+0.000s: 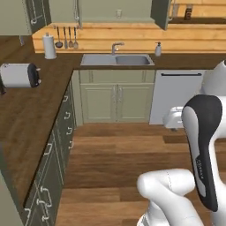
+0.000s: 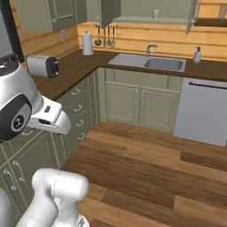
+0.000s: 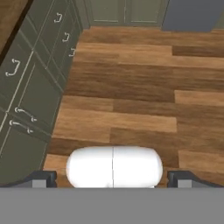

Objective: Gather all objects into one cabinet and sort the glasses and bowls to opposite sides.

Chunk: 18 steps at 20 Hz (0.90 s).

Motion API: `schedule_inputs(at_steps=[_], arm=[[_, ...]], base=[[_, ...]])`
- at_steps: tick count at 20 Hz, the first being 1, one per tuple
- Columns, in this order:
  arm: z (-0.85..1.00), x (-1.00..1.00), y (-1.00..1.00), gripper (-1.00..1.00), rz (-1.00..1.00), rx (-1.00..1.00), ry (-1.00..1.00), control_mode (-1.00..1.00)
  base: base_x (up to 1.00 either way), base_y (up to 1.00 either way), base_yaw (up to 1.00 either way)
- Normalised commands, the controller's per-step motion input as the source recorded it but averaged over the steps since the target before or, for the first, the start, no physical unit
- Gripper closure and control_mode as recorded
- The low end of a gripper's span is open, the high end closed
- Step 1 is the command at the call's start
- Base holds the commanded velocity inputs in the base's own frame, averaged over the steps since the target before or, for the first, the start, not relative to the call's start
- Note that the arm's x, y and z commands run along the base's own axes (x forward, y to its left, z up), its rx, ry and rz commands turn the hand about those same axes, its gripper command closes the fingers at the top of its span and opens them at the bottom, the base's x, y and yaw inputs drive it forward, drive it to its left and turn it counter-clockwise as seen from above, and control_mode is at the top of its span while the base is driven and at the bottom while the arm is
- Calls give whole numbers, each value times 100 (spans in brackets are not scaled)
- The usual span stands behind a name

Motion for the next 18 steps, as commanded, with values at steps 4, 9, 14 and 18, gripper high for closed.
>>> schedule_inputs(at_steps=[4, 9, 14, 18], arm=[[0, 0, 0, -100, 0, 0, 0, 100], [0, 0, 0, -100, 0, 0, 0, 100], [0, 0, 0, -100, 0, 0, 0, 100], [0, 0, 0, -100, 0, 0, 0, 100]], base=[[100, 25, -16], [100, 37, -24], [100, 43, -26], [100, 41, -24]])
